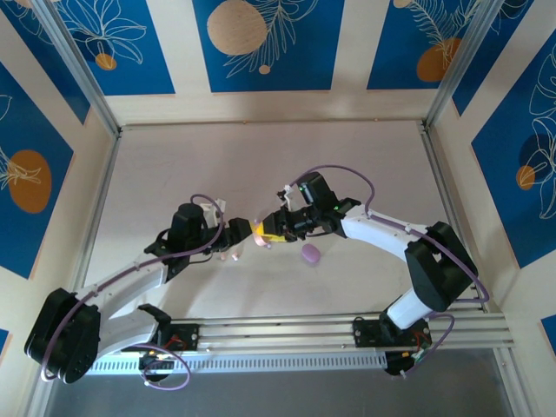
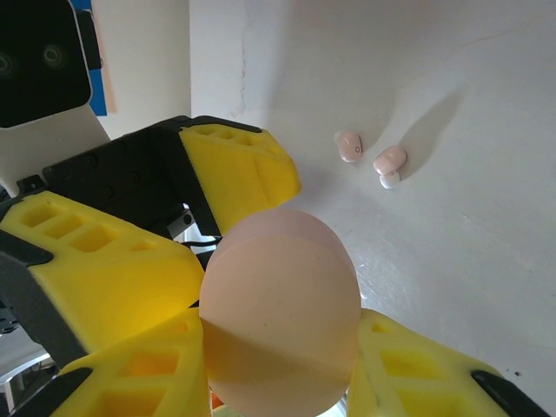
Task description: Insert the wireless bluetooth earbuds into the charging case
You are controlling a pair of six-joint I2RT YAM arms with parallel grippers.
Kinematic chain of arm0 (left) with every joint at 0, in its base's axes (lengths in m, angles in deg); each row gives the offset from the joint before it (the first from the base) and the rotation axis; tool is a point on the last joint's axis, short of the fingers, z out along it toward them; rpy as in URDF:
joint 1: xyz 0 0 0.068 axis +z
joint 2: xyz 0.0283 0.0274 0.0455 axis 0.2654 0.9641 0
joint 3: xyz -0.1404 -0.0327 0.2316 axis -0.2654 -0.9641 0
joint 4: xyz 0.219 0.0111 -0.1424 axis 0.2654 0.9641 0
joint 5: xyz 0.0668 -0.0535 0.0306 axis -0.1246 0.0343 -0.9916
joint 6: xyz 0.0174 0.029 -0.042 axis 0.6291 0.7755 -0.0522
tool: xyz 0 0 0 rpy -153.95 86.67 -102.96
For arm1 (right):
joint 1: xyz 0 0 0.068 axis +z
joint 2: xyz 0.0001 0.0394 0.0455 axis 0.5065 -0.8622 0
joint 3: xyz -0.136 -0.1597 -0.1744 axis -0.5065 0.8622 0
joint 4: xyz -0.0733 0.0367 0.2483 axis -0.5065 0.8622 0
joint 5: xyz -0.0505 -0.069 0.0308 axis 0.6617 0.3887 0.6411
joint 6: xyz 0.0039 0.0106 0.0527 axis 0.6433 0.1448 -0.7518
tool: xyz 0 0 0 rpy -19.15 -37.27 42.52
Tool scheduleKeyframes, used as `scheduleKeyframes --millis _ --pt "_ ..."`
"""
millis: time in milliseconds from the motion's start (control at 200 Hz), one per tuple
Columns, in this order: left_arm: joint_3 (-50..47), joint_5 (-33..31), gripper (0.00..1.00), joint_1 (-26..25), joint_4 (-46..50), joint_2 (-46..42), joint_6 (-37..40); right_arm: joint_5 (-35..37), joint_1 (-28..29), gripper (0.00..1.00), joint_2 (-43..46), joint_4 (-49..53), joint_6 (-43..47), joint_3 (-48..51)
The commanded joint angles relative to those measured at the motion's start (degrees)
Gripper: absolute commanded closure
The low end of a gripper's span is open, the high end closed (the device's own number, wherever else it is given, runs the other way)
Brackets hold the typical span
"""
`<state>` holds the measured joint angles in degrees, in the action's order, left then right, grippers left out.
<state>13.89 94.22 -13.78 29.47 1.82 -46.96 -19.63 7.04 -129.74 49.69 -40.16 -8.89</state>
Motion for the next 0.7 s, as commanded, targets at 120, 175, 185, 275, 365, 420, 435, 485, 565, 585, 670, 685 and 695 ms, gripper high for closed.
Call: scheduleKeyframes --millis 120,175,185,275,365,420,435,485,565,585,670,685,695 --pt "0.8 -0.3 0.35 -0.7 1.8 -0.2 1.4 -4.0 -1.0 0.74 2.6 -2.8 -2.2 1.1" --pt "0.8 -1.0 0.35 -0.7 3.1 -0.5 2.0 -4.3 -1.3 0.75 3.1 -3.1 -2.4 1.3" --pt "0.9 -1.2 0.35 -0.7 3.4 -0.5 2.1 -4.4 -1.3 0.74 3.2 -3.1 -2.5 1.3" --pt "1.1 -1.7 0.35 -0.7 4.6 -0.6 2.7 -4.9 -1.7 0.75 3.9 -3.3 -2.8 1.4" --pt "1.1 -2.0 0.35 -0.7 5.5 -0.4 3.2 -5.2 -2.0 0.75 4.4 -3.3 -3.0 1.5" --pt "1.2 -2.4 0.35 -0.8 6.0 -0.3 3.4 -5.3 -2.1 0.75 4.7 -3.4 -3.1 1.7" --pt "1.2 -2.6 0.35 -0.7 6.1 -0.3 3.4 -5.3 -2.1 0.75 4.7 -3.4 -3.1 1.7" --pt "1.3 -2.9 0.34 -0.7 6.7 -0.4 3.7 -5.3 -2.3 0.75 4.9 -3.2 -3.0 1.9" --pt "1.6 -3.3 0.34 -0.8 7.6 -0.9 4.0 -5.1 -2.5 0.75 4.9 -2.6 -2.7 2.3" --pt "1.6 -3.5 0.34 -0.7 7.9 -1.1 4.1 -5.1 -2.6 0.75 5.0 -2.3 -2.5 2.5" --pt "2.3 -4.3 0.34 -0.7 9.8 -1.7 4.9 -4.7 -3.1 0.75 5.2 -1.9 -2.0 3.6" --pt "2.4 -4.4 0.34 -0.7 10.3 -1.8 5.1 -4.7 -3.2 0.75 5.2 -1.8 -1.9 3.8" --pt "2.4 -4.5 0.34 -0.7 10.6 -1.8 5.2 -4.7 -3.3 0.75 5.2 -1.7 -1.8 3.9"
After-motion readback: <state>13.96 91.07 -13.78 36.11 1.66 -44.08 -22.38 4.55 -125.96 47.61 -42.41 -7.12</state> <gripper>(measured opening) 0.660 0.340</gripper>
